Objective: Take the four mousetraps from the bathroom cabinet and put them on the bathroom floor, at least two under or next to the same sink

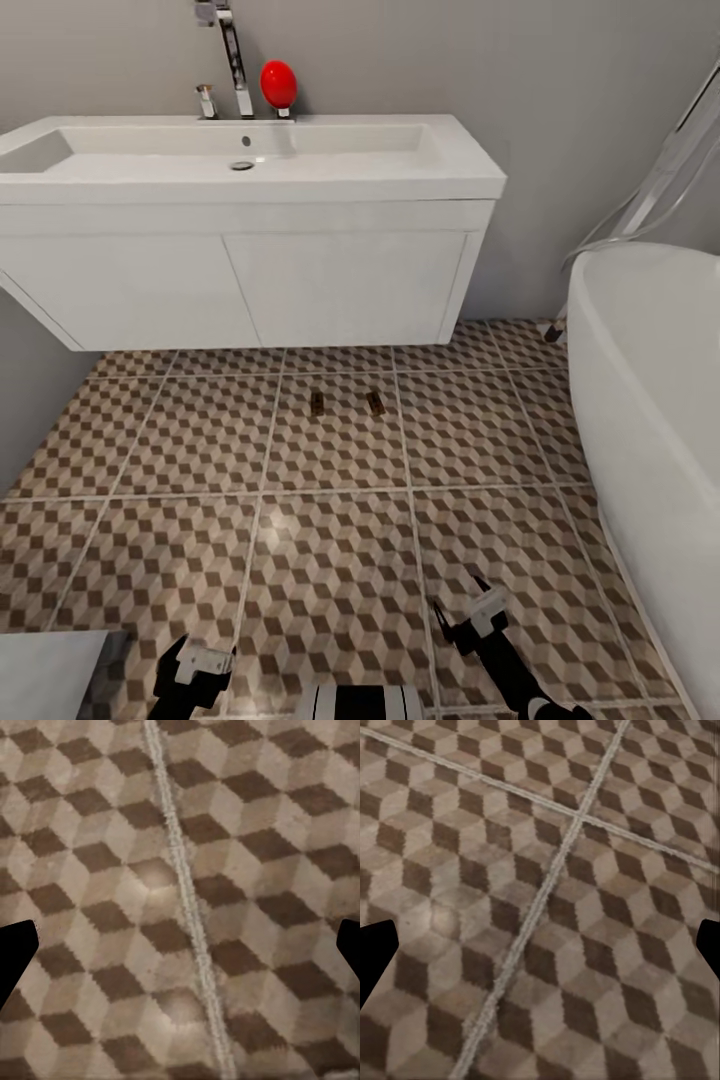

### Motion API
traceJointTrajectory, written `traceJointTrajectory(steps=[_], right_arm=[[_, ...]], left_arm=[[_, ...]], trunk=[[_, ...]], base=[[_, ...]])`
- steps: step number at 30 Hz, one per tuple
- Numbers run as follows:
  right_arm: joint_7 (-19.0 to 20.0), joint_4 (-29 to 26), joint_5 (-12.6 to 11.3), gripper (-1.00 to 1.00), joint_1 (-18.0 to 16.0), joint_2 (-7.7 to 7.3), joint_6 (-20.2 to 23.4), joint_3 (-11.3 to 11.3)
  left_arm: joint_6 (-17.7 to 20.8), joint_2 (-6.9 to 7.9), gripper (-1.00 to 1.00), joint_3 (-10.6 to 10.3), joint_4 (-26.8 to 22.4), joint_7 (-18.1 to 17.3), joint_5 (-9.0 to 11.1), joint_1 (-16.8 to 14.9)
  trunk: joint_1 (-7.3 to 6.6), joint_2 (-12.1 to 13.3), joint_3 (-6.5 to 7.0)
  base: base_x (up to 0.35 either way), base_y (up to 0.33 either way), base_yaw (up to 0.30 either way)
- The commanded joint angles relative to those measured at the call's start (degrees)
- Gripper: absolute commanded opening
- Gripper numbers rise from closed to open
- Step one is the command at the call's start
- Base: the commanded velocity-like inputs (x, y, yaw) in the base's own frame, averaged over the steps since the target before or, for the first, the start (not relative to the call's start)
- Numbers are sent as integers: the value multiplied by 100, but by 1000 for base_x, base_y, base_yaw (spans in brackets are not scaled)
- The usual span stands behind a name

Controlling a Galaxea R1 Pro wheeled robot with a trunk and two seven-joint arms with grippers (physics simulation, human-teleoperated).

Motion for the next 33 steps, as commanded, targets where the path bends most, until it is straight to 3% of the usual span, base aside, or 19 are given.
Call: traceJointTrajectory(steps=[1,12,22,33], right_arm=[[-47,2,50,100,8,-14,-8,6],[-47,2,-86,100,147,-130,-72,6],[-47,9,-131,100,227,-265,-291,6],[-47,10,-138,100,289,-285,-307,11]], left_arm=[[-23,3,100,-51,25,41,21,-2],[-91,2,100,-50,213,41,21,-2],[-658,-5,100,-50,403,41,27,-2],[-727,-31,100,-50,581,41,30,-2]], trunk=[[-23,40,15],[-265,482,213],[-485,883,392],[-726,1324,590]], base=[[0,0,0],[0,0,0],[0,0,0],[0,0,0]])
